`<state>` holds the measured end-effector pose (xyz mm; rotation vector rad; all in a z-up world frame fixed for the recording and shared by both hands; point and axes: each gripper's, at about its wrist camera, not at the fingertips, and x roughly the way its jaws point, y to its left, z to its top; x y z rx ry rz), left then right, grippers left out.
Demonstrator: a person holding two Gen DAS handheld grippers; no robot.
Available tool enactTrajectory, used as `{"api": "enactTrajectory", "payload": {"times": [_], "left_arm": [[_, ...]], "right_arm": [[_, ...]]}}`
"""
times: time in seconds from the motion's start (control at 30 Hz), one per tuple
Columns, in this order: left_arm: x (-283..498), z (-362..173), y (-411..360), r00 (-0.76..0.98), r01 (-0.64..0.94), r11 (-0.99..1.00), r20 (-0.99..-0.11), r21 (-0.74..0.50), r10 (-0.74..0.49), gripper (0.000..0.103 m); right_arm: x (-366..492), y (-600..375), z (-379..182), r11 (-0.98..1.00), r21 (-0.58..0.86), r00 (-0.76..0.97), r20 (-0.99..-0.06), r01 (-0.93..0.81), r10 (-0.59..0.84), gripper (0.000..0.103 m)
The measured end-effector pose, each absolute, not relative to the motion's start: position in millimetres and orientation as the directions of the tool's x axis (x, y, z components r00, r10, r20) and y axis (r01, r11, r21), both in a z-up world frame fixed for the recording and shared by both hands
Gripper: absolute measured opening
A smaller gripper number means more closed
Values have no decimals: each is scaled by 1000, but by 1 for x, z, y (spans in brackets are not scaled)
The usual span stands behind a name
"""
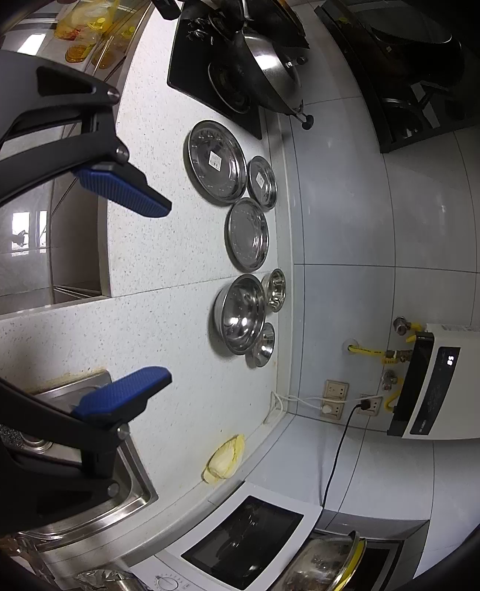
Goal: Organize plates and bowls
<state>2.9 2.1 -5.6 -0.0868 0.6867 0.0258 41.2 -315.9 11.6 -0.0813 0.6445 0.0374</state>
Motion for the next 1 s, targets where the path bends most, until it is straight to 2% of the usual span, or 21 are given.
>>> {"api": "enactTrajectory", "payload": {"times": [0.5,1.0], "left_arm": [[14,-8,-2,759,-61,995,-651,-72,-1,102],[69,14,-13,768,-139,987,-638,-76,59,102]], "right_arm": [[55,-303,11,991,-62,797,-602,-120,59,83],[118,-248,18,953,-14,776,-583,-304,239,83]]}}
